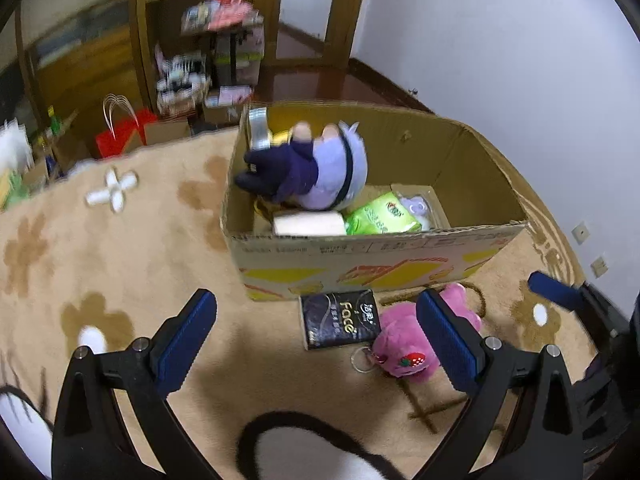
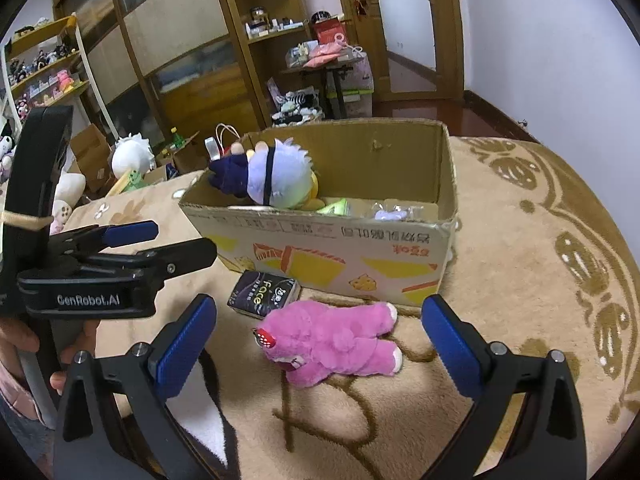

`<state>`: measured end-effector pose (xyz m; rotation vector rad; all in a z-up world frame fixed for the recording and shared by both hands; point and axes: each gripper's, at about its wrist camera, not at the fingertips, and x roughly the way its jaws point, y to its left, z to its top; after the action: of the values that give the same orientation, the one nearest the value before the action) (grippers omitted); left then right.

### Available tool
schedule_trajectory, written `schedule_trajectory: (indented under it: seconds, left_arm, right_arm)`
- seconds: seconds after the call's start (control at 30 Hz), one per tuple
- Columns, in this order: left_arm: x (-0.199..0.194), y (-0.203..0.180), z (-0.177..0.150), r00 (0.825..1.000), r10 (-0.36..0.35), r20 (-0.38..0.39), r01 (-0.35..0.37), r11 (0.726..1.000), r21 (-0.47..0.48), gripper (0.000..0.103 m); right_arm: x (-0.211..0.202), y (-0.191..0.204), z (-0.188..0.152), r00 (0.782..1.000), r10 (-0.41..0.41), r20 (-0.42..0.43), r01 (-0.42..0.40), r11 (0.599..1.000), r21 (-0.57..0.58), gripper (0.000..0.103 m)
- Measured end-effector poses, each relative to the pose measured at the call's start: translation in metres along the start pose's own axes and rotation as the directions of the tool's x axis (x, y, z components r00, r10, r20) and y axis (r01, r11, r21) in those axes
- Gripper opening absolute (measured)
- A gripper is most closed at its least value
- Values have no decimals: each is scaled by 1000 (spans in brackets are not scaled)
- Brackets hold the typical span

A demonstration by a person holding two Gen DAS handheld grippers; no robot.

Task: Organize soft objects
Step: 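Withdraw both grippers and move them toward the black tissue pack and pink bear, then grasp the black 'Face' tissue pack with the left gripper while the right gripper grasps the pink bear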

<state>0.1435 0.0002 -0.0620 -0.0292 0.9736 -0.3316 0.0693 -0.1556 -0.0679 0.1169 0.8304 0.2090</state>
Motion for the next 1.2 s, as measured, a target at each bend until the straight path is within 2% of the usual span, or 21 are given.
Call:
schedule_trajectory:
  seconds: [0.53,0.87,1.2]
  left_arm:
    - [61,-2,-2,993,-12,-117,9,1000,-26,99]
    - [88,2,-3,983,-16,-183,9,999,-43,99]
    - [110,0,-5,973,21,-230,-26,999,-19,98]
  right_arm:
    - [65,-3,-16,986,-1,-164,-2,1000,-20,103]
    - [81,-2,-23,980,40,-195,-43,999,-11,103]
    - [85,-11,-22,979,50,-196,-52,999,-5,103]
